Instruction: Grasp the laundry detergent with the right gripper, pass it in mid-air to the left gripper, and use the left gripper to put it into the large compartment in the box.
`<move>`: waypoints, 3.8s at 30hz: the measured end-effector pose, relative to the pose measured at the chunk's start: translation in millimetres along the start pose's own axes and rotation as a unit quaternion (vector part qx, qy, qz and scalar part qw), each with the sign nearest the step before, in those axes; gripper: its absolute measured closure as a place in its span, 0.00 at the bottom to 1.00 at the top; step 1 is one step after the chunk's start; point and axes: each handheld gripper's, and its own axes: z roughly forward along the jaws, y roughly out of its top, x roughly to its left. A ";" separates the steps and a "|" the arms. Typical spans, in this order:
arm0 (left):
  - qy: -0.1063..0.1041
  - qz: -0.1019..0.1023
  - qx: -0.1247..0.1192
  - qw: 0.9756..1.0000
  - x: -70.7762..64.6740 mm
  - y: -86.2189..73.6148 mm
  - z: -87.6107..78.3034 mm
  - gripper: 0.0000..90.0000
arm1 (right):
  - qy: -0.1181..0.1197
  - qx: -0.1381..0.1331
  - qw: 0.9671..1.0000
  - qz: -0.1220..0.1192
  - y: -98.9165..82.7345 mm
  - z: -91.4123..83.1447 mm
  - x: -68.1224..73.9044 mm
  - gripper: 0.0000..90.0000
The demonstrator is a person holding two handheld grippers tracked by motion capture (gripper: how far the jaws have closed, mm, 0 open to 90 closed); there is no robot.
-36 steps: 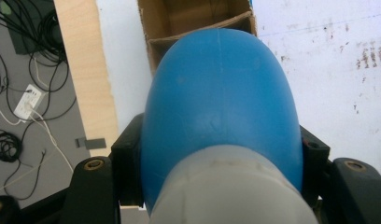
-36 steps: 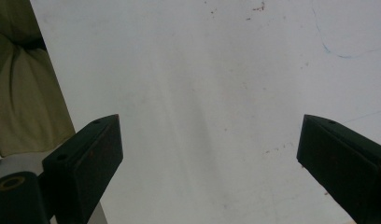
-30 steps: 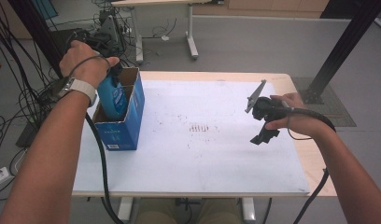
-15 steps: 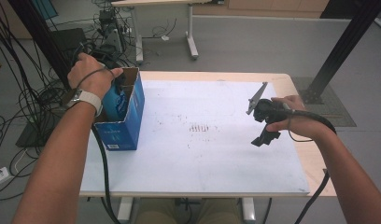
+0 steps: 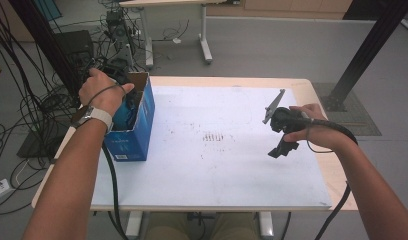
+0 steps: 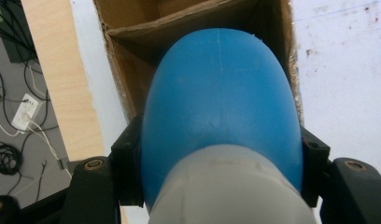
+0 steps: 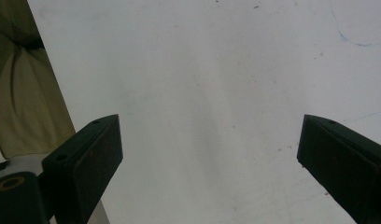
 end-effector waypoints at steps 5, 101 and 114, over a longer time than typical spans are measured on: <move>-0.002 0.006 0.005 1.000 0.0 -0.4 10.7 0.42 | 0.002 0.004 1.000 0.004 -1.0 1.0 -0.9 0.08; -0.010 0.020 0.008 1.000 2.7 -3.5 47.2 0.42 | 0.006 0.010 1.000 0.006 -0.9 5.0 -0.4 0.07; -0.010 0.020 0.008 1.000 2.6 -3.5 47.3 0.42 | 0.006 0.009 1.000 0.006 -1.3 6.2 -0.3 0.08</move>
